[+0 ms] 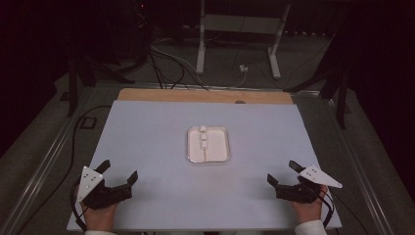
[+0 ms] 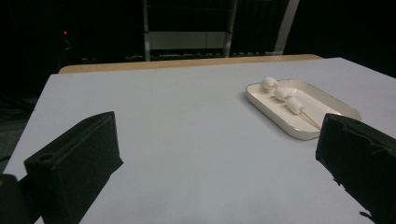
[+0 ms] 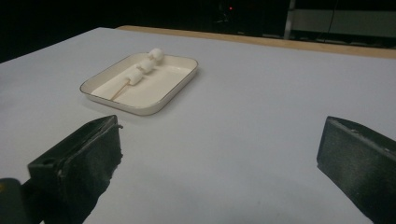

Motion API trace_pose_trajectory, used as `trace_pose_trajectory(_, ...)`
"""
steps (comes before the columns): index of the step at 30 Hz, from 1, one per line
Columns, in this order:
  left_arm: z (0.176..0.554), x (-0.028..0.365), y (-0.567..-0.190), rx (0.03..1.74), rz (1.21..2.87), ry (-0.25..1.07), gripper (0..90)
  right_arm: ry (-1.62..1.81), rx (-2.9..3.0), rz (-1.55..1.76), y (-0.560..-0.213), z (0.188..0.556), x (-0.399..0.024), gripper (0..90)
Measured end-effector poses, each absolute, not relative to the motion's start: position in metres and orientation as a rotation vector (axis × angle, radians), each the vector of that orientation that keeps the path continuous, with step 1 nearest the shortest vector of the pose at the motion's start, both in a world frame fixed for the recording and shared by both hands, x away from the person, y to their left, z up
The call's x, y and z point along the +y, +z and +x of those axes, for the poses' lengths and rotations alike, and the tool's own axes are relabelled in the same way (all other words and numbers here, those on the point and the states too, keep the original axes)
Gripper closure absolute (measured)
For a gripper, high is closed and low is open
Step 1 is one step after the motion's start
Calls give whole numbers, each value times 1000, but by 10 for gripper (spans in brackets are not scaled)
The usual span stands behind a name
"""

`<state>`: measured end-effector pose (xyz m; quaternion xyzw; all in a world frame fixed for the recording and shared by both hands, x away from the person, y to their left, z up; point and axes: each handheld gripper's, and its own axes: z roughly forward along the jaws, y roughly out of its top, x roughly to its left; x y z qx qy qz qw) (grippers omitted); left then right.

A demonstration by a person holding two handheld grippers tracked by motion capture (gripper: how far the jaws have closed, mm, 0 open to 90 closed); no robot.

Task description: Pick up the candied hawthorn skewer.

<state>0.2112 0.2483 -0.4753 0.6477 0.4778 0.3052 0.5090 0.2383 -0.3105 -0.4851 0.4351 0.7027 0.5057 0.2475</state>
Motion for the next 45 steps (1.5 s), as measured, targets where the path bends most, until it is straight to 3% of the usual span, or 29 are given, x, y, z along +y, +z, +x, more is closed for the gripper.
trace_pose_trajectory(27, 229, 231, -451, 1132, 1542, 657, 7, 1390, 1908, 1165, -479, 248, -301, 0)
trace_pose_trajectory(45, 274, 164, -443, 1087, 1657, 572, 7, 1394, 1895, 1194, -481, 247, -305, 0)
